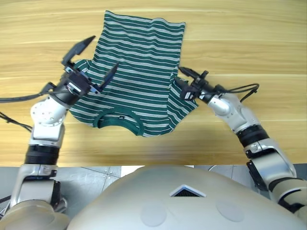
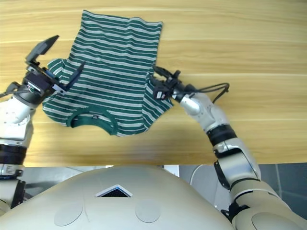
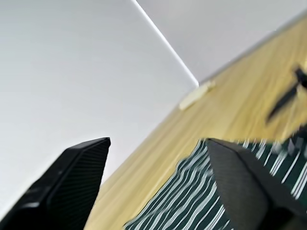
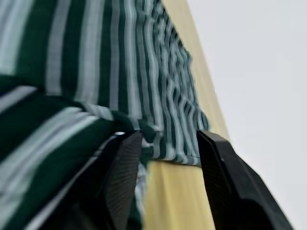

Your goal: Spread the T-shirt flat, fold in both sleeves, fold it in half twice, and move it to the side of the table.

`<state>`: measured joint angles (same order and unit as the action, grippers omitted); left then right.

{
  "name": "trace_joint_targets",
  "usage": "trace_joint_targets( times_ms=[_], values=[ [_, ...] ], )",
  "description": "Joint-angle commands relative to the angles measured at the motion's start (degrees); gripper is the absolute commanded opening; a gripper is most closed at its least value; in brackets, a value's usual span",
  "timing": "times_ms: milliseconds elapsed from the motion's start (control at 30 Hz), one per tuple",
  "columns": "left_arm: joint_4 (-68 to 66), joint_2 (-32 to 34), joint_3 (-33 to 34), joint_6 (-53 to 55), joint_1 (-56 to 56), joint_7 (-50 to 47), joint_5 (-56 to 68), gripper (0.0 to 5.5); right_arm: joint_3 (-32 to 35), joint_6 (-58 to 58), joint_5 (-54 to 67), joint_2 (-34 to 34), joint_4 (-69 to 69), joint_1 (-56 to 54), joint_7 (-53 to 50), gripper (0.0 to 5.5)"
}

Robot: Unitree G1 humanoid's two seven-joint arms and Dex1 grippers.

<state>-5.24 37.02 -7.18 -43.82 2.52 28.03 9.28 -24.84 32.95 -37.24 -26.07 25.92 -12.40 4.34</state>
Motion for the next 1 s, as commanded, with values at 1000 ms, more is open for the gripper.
trace_joint_targets(
  times_ms=[1000],
  values=[
    [-2.19, -12.13, 6.04, 8.14, 4.22, -0.02, -2.32, 2.29, 5.8, 9.44, 8.0, -7.61, 9.66, -3.64, -7.94, 2.13]
  ],
)
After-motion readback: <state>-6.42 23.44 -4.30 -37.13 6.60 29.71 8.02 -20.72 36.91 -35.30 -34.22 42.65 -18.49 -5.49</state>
